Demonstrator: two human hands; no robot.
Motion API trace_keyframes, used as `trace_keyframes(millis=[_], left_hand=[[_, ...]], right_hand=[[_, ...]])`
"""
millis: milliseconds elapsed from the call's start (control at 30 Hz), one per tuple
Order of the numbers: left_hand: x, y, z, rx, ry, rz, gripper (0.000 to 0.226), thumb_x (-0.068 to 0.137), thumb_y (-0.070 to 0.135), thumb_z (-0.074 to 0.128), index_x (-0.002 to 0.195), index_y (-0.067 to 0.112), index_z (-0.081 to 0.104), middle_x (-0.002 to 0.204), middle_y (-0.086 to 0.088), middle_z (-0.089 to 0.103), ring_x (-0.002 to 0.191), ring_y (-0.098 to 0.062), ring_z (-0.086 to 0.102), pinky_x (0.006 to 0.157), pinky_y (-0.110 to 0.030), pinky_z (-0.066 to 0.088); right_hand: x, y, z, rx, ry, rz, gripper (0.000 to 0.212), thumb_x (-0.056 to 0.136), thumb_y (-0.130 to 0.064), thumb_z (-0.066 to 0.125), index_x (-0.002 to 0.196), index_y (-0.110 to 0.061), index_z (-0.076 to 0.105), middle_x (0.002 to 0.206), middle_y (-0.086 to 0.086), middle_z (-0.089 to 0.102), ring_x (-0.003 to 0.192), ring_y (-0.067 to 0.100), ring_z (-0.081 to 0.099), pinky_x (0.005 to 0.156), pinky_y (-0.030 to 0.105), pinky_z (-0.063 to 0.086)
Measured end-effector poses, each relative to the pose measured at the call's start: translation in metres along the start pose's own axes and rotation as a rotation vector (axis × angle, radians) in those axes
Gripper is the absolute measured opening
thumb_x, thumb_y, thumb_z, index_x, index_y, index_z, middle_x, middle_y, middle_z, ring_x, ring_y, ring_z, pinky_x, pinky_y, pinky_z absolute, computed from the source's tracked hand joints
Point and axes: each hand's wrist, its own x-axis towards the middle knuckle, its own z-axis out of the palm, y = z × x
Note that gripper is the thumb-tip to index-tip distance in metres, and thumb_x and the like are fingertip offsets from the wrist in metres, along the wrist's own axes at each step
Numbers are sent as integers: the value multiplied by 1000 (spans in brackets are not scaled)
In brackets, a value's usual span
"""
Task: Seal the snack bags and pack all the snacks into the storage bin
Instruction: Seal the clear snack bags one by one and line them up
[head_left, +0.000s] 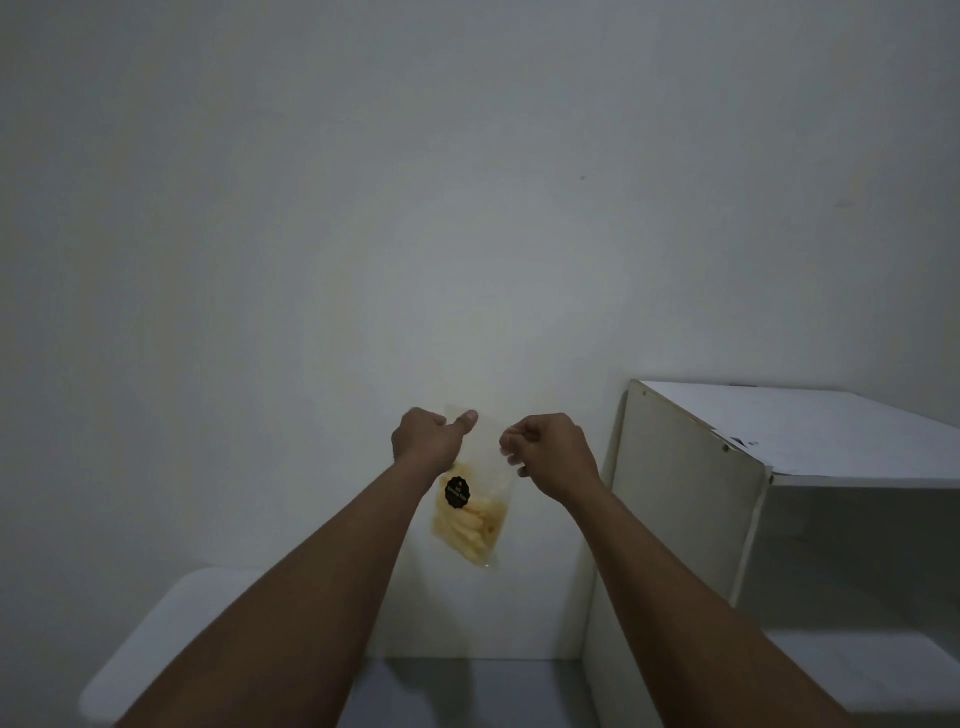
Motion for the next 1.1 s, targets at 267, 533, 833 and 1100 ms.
trace_keyframes(millis=[267, 533, 833, 1100], left_hand=[[-3, 3, -1, -371, -140, -157, 14, 82, 0, 67, 91, -10, 69, 79, -18, 73, 68, -22, 73, 74, -36, 63], [-12, -3, -6, -180, -392, -82, 11, 84, 1, 67, 92, -3, 73, 91, -16, 76, 73, -19, 73, 70, -32, 62], [-8, -34, -16, -174, -542, -185, 16, 89, 3, 64, 103, 4, 72, 89, -8, 72, 79, -16, 68, 82, -37, 61], [7, -55, -23, -176, -606, -300, 16, 85, 17, 70, 101, 15, 74, 88, 2, 75, 80, -14, 61, 77, -30, 58]], right_hand=[[-4, 3, 11, -26, -48, -22, 9, 88, -23, 69, 89, -16, 74, 75, 0, 74, 68, 15, 72, 70, 40, 62], [-8, 2, 10, 124, -180, 123, 28, 92, -31, 66, 88, -4, 73, 78, 9, 73, 71, 19, 71, 66, 33, 62], [-19, 12, 20, 310, -282, 322, 11, 90, 1, 61, 89, 2, 72, 75, 12, 70, 65, 15, 67, 64, 26, 58], [-21, 15, 35, 300, -296, 391, 13, 93, -3, 59, 93, -1, 72, 81, 10, 70, 72, 17, 66, 69, 29, 58]])
